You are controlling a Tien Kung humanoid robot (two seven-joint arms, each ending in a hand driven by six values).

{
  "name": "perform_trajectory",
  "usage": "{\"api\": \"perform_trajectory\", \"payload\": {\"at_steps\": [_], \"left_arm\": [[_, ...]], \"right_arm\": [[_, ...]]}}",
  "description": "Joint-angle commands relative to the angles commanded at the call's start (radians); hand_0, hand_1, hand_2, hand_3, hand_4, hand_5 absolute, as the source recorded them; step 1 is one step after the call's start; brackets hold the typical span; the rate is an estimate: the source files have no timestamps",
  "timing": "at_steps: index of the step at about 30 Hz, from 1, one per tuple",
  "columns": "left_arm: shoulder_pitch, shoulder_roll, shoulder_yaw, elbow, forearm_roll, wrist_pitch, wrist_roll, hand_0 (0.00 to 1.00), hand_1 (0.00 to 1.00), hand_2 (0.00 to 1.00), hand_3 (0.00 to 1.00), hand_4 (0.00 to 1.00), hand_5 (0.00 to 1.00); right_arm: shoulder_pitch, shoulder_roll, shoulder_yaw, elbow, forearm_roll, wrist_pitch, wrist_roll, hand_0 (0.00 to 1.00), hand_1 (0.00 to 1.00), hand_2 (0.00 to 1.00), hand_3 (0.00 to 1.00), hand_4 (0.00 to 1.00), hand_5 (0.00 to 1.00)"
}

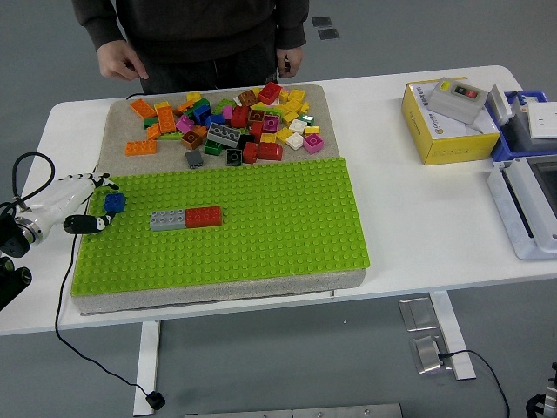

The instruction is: Pick up the brick,pile it on top of brick,press brick,pick up the brick,pile it on top of brick,press brick

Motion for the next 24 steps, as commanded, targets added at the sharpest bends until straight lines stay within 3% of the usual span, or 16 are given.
{"api": "perform_trajectory", "payload": {"at_steps": [5,6,11,12,24], "left_arm": [[0.000,-0.002,0.006,0.005,-0.014,0.000,-0.001,0.955,0.973,0.966,0.790,0.611,0.286],[0.000,-0.002,0.008,0.006,-0.018,0.000,-0.001,0.953,0.972,0.959,0.713,0.608,0.285],[0.004,-0.003,0.013,0.009,-0.033,0.004,-0.005,0.953,0.972,0.959,0.713,0.608,0.285],[0.004,-0.004,0.014,0.009,-0.037,0.005,-0.007,0.950,0.969,0.951,0.603,0.577,0.273],[0.006,-0.014,0.032,0.014,-0.080,0.025,-0.015,0.944,0.960,0.942,0.590,0.531,0.261]], "right_arm": [[0.000,-0.001,-0.001,-0.001,0.002,0.002,0.002,0.586,0.548,0.530,0.665,0.041,0.935],[0.000,-0.001,-0.001,-0.001,0.003,0.002,0.002,0.584,0.548,0.530,0.665,0.042,0.935],[0.000,-0.001,0.000,-0.001,0.002,0.004,0.002,0.584,0.548,0.530,0.665,0.042,0.935],[-0.001,-0.001,0.001,-0.001,0.001,0.004,0.002,0.586,0.548,0.533,0.671,0.043,0.935],[0.000,0.000,0.001,-0.001,0.001,0.007,0.003,0.586,0.548,0.540,0.673,0.043,0.941]]}}
